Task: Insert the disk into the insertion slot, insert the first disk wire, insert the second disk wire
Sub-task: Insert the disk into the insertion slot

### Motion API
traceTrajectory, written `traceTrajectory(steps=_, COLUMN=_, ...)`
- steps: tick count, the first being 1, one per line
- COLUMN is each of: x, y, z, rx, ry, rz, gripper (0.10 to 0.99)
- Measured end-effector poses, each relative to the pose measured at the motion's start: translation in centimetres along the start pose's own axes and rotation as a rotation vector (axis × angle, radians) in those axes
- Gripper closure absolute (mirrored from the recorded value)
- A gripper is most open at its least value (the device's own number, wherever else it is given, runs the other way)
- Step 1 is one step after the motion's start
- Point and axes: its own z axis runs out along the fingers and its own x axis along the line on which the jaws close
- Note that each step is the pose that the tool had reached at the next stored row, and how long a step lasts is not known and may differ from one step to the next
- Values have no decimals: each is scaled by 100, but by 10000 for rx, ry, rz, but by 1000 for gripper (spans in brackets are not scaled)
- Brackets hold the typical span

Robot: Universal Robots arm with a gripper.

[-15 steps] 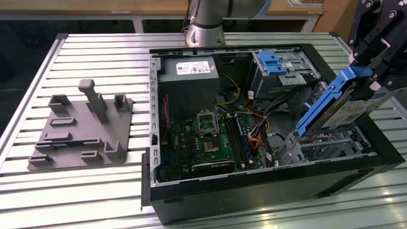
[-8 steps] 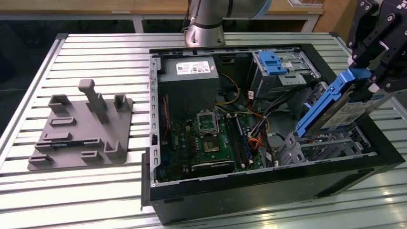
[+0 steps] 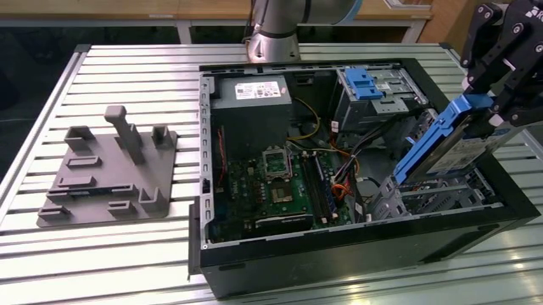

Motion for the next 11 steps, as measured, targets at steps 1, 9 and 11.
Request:
traceTrajectory(steps=1, x=0, y=0, z=5, rx=-1, ry=1, rz=0, gripper=722)
traceTrajectory(steps=9, x=10, y=-4, z=30, rx=-6, ry=-1, rz=0, gripper=722)
traceTrajectory(steps=11, x=21, y=-7, z=32, rx=-9, ry=0, rz=-1, gripper=722)
